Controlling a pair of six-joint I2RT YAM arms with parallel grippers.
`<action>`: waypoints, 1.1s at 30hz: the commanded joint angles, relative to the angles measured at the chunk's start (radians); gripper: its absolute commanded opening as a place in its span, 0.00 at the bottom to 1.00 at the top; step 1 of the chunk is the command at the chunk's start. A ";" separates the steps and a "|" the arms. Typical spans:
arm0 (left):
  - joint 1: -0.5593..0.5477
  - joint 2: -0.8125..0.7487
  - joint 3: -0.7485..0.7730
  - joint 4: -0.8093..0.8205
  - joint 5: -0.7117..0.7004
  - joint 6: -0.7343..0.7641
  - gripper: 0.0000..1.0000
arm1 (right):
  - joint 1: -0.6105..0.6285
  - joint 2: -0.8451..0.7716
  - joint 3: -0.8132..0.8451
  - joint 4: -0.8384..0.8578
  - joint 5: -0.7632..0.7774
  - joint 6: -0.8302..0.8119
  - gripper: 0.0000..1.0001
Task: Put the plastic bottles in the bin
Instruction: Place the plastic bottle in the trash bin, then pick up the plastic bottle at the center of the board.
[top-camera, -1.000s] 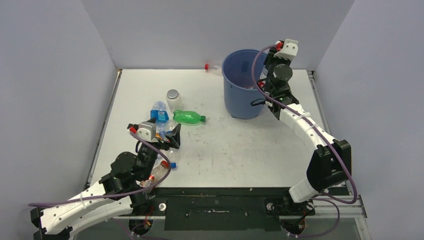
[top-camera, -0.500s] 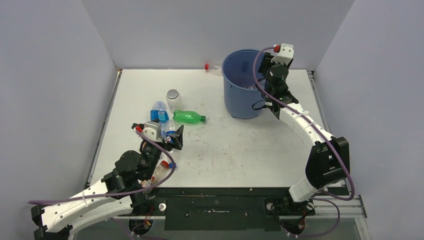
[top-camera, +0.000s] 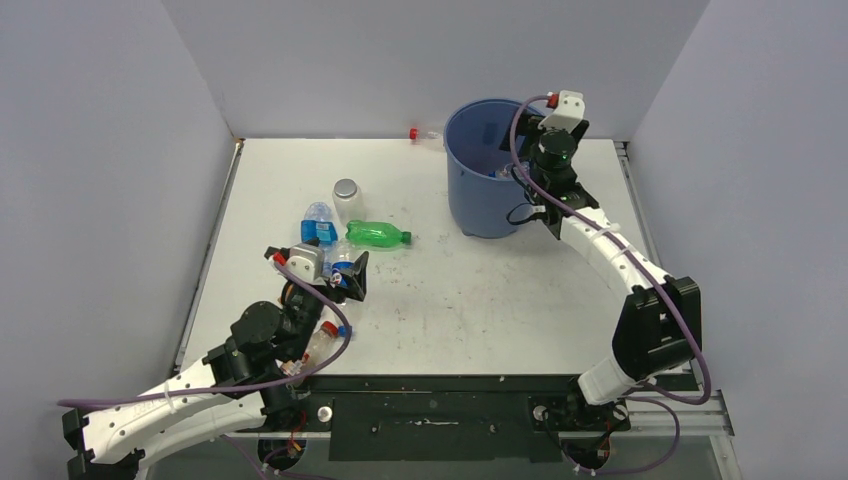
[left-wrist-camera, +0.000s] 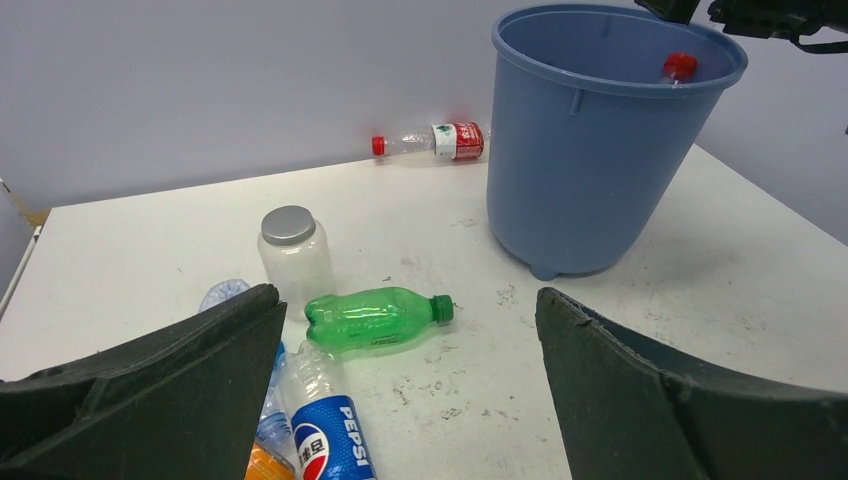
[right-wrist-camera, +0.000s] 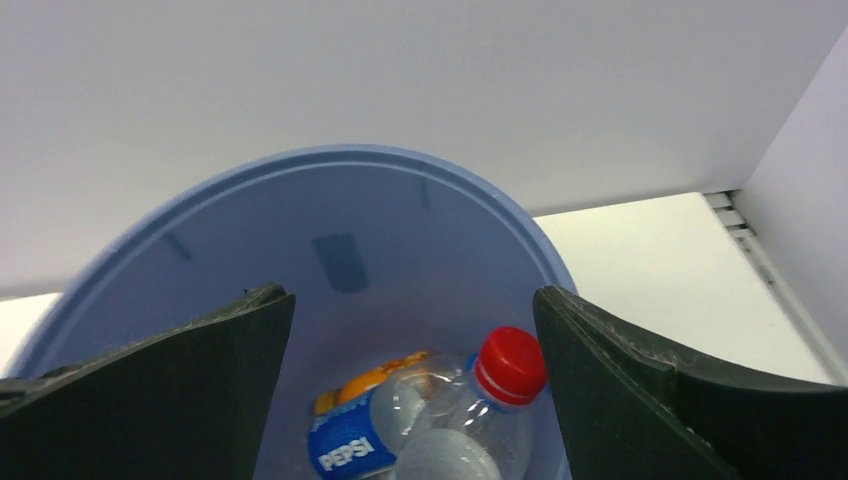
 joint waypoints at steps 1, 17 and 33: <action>-0.009 0.004 0.049 0.013 0.008 0.012 0.96 | 0.005 -0.126 0.067 0.002 -0.078 0.075 0.90; -0.022 0.031 0.037 0.036 -0.091 0.060 0.96 | 0.046 -0.585 -0.220 0.011 -0.427 0.434 0.90; 0.002 0.222 0.200 -0.454 -0.171 -0.208 0.96 | 0.224 -0.838 -0.887 0.184 -0.732 0.477 0.89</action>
